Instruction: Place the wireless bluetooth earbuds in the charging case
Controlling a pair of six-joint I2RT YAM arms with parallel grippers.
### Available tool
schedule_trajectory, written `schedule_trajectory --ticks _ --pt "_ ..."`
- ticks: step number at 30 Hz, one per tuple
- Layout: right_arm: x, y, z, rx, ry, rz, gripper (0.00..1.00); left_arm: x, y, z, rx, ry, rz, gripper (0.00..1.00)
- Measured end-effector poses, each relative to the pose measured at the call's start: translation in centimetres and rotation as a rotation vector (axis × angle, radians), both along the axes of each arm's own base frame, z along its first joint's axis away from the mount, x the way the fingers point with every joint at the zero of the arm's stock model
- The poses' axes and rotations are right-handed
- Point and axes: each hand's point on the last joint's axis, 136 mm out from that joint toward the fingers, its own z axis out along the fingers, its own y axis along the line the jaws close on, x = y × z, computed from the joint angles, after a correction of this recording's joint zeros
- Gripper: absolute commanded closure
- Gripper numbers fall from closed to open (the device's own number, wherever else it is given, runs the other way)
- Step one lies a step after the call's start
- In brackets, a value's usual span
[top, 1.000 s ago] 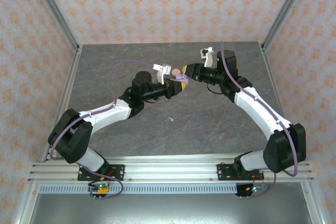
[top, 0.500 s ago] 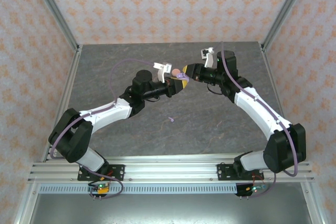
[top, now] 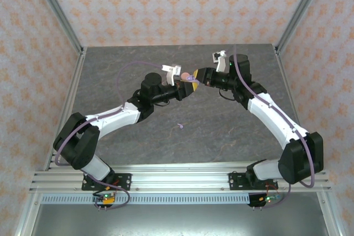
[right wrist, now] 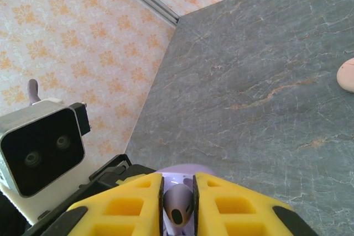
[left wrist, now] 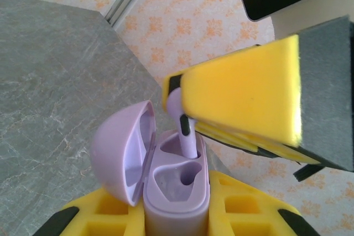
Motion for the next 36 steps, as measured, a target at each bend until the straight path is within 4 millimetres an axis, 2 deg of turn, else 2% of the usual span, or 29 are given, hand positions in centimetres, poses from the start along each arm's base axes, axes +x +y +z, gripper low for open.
schedule_trajectory --ticks 7,24,31,36 --pt "-0.4 -0.2 -0.1 -0.018 -0.007 0.008 0.76 0.1 0.0 0.2 -0.001 -0.003 0.001 0.83" --pt "-1.4 -0.3 -1.2 -0.062 0.018 0.041 0.66 -1.0 -0.6 -1.0 0.076 -0.036 -0.063 0.83" --pt "-1.8 -0.6 -2.1 -0.105 0.039 0.051 0.57 -1.5 -0.8 -2.0 0.13 -0.052 -0.085 0.83" --pt "-2.0 -1.5 -1.9 -0.145 0.026 0.01 0.53 -1.5 -0.5 -3.0 0.191 -0.058 -0.085 0.83"
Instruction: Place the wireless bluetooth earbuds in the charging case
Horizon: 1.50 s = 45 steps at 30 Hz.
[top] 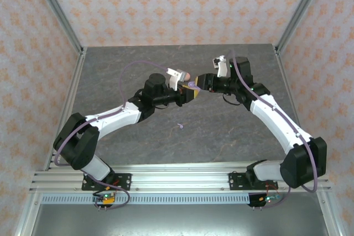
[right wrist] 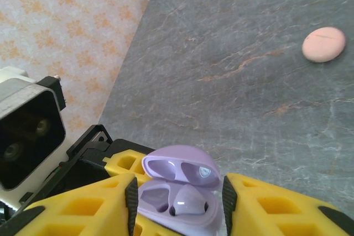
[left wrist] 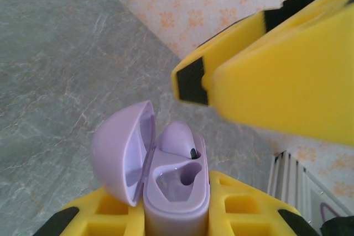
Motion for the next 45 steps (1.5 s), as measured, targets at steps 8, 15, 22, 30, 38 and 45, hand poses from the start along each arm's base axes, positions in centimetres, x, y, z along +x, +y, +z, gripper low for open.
schedule_trajectory --ticks 8,15,22,30,38,45 --pt "0.3 -2.7 0.8 -0.084 -0.051 -0.146 0.48 0.3 1.4 -2.8 0.134 0.026 0.057 0.84" --pt "0.1 -4.2 -3.0 -0.2 0.039 -0.189 0.48 0.1 3.0 -2.4 0.195 0.011 0.105 0.84" --pt "-2.2 -3.5 -10.6 -0.289 0.239 -0.098 0.49 -0.8 4.7 -0.2 0.228 -0.034 0.146 0.84" --pt "-5.5 0.6 -15.8 -0.334 0.363 0.057 0.5 -1.9 6.5 1.1 0.264 -0.05 0.181 0.83" --pt "-7.1 4.3 -19.4 -0.354 0.425 0.135 0.53 -2.8 7.9 1.5 0.29 -0.048 0.212 0.83" --pt "-8.1 5.8 -22.0 -0.392 0.47 0.152 0.54 -3.5 8.9 0.9 0.314 -0.034 0.229 0.83"
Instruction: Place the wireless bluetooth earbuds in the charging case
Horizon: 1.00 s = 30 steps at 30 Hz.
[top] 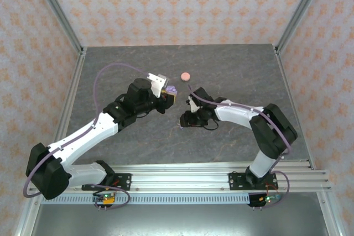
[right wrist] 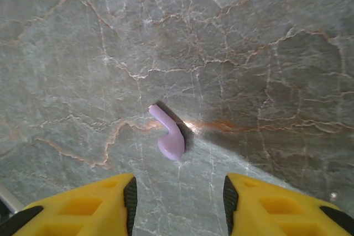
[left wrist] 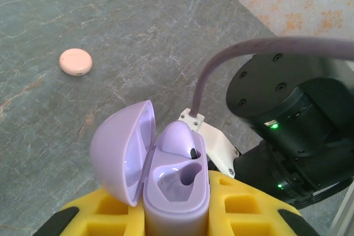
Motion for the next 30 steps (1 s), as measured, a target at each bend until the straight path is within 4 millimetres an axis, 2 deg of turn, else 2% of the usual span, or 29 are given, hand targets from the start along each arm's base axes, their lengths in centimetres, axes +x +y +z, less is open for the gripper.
schedule_trajectory --ticks 7,13,23,30 --pt "0.0 1.6 -1.1 -0.036 -0.003 0.03 0.54 -0.1 0.4 0.2 0.006 -0.011 0.01 0.83" --pt "0.5 1.9 -1.4 -0.089 -0.028 0.033 0.54 -0.1 0.4 0.2 0.007 -0.012 0.009 0.83" --pt "0.8 1.1 -1.9 -0.206 -0.054 0.061 0.55 -0.1 0.4 0.2 0.007 -0.012 0.009 0.83" --pt "1.2 -1.1 -2.1 -0.341 -0.091 0.077 0.57 -0.1 0.4 0.2 0.007 -0.012 0.009 0.83"
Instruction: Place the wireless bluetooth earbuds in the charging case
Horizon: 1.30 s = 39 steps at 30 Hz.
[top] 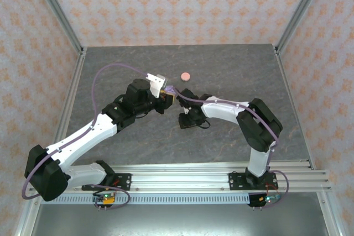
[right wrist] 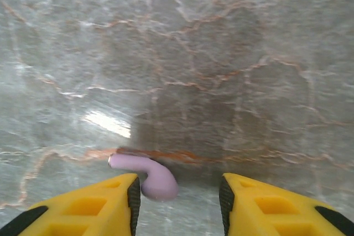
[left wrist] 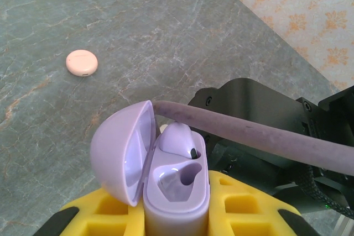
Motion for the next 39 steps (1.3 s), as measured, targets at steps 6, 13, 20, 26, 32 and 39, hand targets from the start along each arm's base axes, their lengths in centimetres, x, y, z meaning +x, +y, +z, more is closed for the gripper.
schedule_trajectory --ticks 6,13,20,26,32,39 --pt "0.6 -1.5 0.0 -0.096 -0.034 0.001 0.57 0.0 0.0 0.0 0.0 0.0 0.0 0.83" --pt "1.5 -3.0 0.5 -0.188 -0.079 -0.004 0.57 0.0 0.0 0.0 0.0 0.0 0.0 0.83" --pt "1.5 -2.7 1.5 -0.134 -0.068 -0.009 0.58 0.0 0.0 0.0 0.0 0.0 0.0 0.83" --pt "1.1 -2.4 3.1 -0.019 -0.044 -0.021 0.72 0.0 0.0 0.0 0.0 0.0 -0.001 0.83" --pt "0.0 -3.1 1.7 0.0 0.03 -0.033 0.87 0.0 0.0 0.0 0.0 0.0 -0.001 0.83" --pt "-0.5 -3.2 0.0 -0.015 0.077 -0.039 0.92 0.0 0.0 0.0 0.0 0.001 -0.001 0.83"
